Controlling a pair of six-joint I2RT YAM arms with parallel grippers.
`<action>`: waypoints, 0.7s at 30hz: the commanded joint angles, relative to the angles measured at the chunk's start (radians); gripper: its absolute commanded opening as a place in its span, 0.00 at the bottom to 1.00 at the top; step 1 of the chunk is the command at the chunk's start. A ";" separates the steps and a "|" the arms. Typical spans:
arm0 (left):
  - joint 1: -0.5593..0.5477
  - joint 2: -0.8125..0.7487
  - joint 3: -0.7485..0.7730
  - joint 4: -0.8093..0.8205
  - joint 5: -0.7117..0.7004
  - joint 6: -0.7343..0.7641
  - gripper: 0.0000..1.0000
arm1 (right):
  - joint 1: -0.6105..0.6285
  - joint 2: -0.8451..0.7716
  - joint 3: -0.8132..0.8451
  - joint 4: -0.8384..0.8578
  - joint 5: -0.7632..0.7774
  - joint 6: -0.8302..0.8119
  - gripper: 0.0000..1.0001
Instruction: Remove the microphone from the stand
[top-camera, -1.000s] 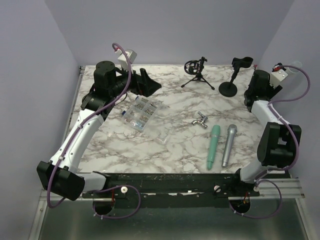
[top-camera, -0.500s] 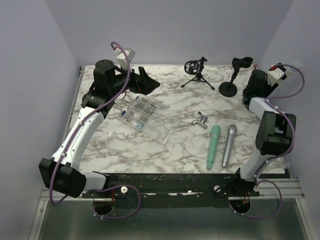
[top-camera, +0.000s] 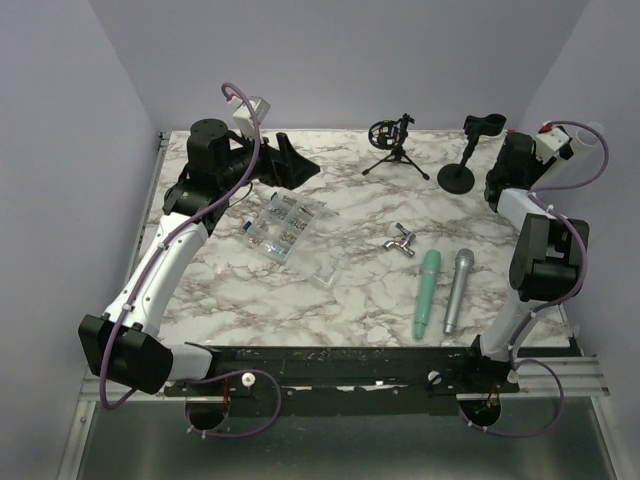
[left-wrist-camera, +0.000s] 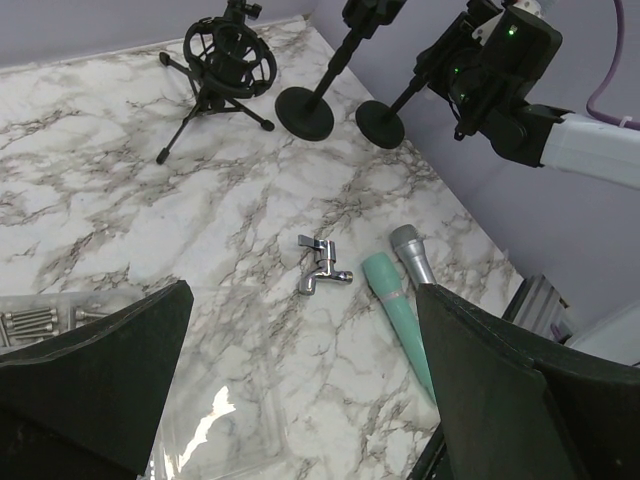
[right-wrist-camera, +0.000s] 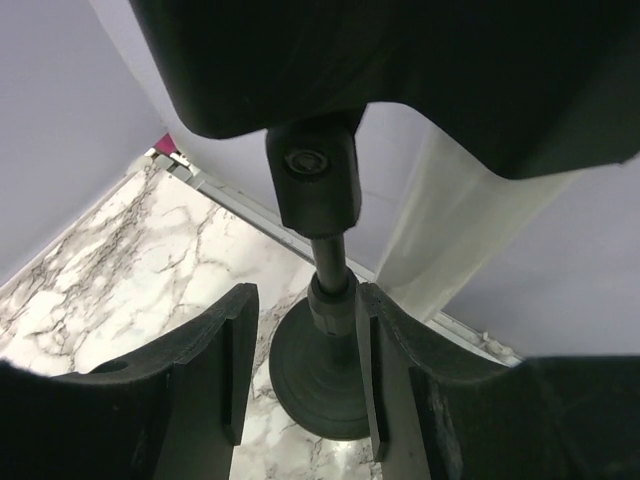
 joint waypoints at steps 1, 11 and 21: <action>0.005 0.005 -0.009 0.023 0.029 -0.010 0.99 | -0.010 0.048 0.057 0.043 -0.004 -0.031 0.49; 0.008 0.022 -0.008 0.022 0.033 -0.013 0.98 | -0.030 0.093 0.086 0.062 0.008 -0.041 0.49; 0.011 0.024 -0.008 0.021 0.033 -0.013 0.99 | -0.046 0.159 0.147 0.069 -0.021 -0.089 0.47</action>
